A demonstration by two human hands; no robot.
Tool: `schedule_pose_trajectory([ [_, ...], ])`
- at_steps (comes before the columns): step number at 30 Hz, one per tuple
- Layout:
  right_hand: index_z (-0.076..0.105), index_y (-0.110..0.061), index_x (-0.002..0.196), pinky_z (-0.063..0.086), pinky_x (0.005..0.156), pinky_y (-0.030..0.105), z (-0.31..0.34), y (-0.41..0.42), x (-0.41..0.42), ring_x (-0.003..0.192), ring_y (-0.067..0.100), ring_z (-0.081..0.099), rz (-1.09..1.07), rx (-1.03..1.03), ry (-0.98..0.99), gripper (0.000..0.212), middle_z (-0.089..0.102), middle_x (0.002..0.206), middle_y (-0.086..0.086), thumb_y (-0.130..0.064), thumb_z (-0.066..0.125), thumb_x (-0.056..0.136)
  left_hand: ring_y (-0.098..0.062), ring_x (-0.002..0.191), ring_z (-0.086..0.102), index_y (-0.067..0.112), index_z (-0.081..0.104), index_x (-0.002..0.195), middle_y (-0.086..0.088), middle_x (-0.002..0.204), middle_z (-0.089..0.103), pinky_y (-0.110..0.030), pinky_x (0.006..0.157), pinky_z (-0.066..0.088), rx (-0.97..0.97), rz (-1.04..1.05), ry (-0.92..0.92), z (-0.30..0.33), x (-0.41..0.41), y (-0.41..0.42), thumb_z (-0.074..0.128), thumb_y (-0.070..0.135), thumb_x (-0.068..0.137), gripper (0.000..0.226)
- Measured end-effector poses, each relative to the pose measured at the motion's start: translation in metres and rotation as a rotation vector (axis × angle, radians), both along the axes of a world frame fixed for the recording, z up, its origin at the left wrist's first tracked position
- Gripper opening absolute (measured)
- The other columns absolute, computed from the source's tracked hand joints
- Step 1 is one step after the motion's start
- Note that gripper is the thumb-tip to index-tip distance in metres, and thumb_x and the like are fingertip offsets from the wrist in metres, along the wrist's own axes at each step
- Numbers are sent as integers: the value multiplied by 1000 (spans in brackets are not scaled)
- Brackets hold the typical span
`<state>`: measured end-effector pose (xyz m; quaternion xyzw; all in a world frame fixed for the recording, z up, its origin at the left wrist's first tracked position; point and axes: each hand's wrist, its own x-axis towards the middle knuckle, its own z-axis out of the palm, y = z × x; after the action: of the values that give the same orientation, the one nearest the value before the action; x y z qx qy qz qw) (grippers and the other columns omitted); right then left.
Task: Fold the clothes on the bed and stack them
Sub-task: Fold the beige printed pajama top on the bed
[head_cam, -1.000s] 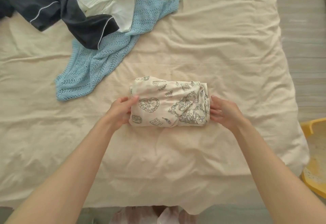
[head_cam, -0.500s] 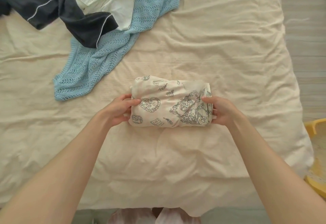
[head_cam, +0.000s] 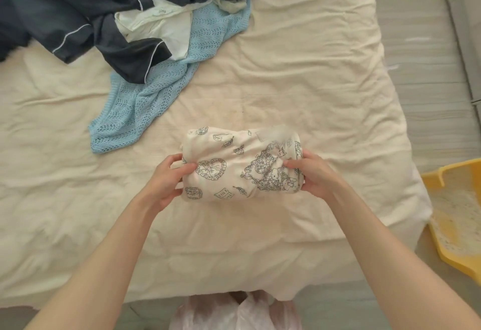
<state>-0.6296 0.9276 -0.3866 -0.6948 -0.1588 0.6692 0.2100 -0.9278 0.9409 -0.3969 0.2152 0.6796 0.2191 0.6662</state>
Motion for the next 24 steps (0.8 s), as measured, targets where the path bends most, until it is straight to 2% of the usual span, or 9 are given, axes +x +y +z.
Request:
schedule_pose_trajectory([
  [2,61,-16,115,54,83,48,23,-17,0,98,27,67,-11,30,4,32,70,108,6,0,55,88,-16,79,61,20,53,115,2,87,69,-37,72,47,6,18,-16,21,-2,-14,64,10,85,33],
  [6,63,-18,110,56,73,39,65,-59,2,89,20,69,-88,132,-28,29,72,102,4,0,54,89,-15,78,62,24,55,108,3,85,71,-37,71,47,3,26,-34,58,9,-52,64,10,86,28],
  [10,64,-21,98,55,63,32,99,-115,16,79,15,70,-171,157,-71,23,73,92,1,-1,56,89,-16,81,61,23,53,114,0,92,69,-36,72,45,18,-22,-8,96,32,-92,64,11,86,32],
  [12,64,-21,94,56,63,32,121,-133,35,79,16,71,-222,170,-69,22,73,91,2,-1,56,89,-16,82,61,21,53,116,-1,94,68,-35,71,46,51,-48,-11,119,55,-99,63,12,87,32],
  [15,63,-21,88,57,80,43,159,-155,80,89,23,69,-268,200,-102,22,73,93,4,0,57,88,-17,85,61,20,51,117,-3,98,67,-37,72,48,81,-126,-18,157,107,-113,63,13,87,33],
  [18,63,-16,94,53,88,49,190,-178,145,96,28,67,-256,244,-108,16,71,101,10,-2,58,87,-18,85,63,20,52,115,-5,98,68,-36,67,49,147,-165,-36,189,169,-122,63,13,87,31],
  [19,62,-13,100,53,86,49,198,-184,171,95,28,68,-264,260,-98,17,71,103,11,-2,58,88,-18,84,63,20,53,114,-6,98,69,-35,66,49,179,-169,-46,198,193,-124,63,13,87,30],
  [21,61,-12,109,57,74,41,211,-195,225,88,23,70,-303,305,-59,22,72,99,9,-2,56,89,-17,82,63,20,56,113,-6,96,69,-34,66,50,241,-149,-58,208,244,-131,63,13,87,27],
  [24,61,-18,108,56,62,32,233,-213,305,84,19,71,-270,343,-49,23,73,98,5,-4,56,90,-17,81,62,19,57,112,-4,91,69,-34,66,49,258,-80,-81,218,327,-158,62,13,88,26],
])
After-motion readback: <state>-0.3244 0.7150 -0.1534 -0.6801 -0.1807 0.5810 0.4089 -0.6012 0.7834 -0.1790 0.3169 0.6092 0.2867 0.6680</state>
